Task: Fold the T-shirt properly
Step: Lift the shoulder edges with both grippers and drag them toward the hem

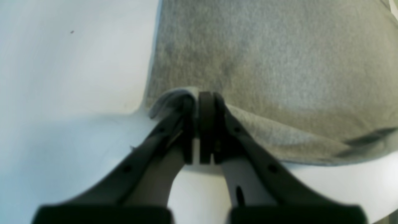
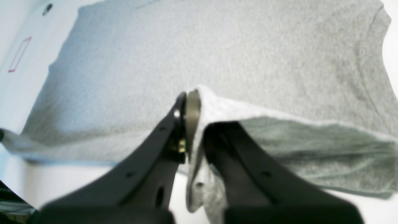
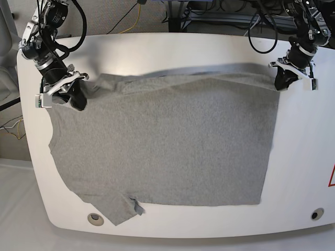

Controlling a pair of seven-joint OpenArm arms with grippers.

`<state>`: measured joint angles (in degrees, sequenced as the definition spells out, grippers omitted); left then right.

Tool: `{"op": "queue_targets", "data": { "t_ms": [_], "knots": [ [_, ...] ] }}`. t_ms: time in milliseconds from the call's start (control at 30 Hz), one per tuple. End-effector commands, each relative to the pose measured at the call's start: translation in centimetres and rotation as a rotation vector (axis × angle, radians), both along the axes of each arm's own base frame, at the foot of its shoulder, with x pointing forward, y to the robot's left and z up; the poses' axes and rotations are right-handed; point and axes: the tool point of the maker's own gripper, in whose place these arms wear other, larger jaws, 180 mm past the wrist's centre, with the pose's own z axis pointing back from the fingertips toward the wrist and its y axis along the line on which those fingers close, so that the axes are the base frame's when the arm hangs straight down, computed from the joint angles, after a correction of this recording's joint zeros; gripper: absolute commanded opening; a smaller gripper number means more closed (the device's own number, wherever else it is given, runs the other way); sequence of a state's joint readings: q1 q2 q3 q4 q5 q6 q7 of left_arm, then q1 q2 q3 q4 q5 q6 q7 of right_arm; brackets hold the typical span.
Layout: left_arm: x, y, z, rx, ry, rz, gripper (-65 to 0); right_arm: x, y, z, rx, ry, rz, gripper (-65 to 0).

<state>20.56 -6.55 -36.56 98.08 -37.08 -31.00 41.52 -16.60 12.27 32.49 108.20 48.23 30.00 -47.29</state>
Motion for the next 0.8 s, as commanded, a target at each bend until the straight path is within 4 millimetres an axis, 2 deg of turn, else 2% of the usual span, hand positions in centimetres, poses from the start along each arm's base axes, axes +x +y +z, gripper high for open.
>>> {"op": "queue_targets", "data": {
  "t_ms": [0,133,200,400,767],
  "knots": [
    [1.4,0.3,1.9,0.007,-0.072,-0.001,-65.0,1.0,-0.1,1.9,0.001,-0.067,0.004,-65.0],
    [2.3,0.6,2.5,0.006,-0.094,0.004,-65.0,1.6,-0.1,2.1,0.001,-0.078,0.003,-65.0],
    [3.5,0.6,3.1,0.006,-0.122,0.000,-65.0,2.1,-0.5,2.5,0.001,-0.099,-0.009,-65.0],
    [4.8,0.9,3.4,-0.011,-0.141,0.013,-65.0,3.0,-0.9,2.5,0.003,-0.107,-0.021,-65.0],
    [6.7,1.7,1.5,-0.035,-0.091,0.037,-65.0,5.1,-2.3,1.6,0.010,-0.096,-0.065,-65.0]
  ]
}}
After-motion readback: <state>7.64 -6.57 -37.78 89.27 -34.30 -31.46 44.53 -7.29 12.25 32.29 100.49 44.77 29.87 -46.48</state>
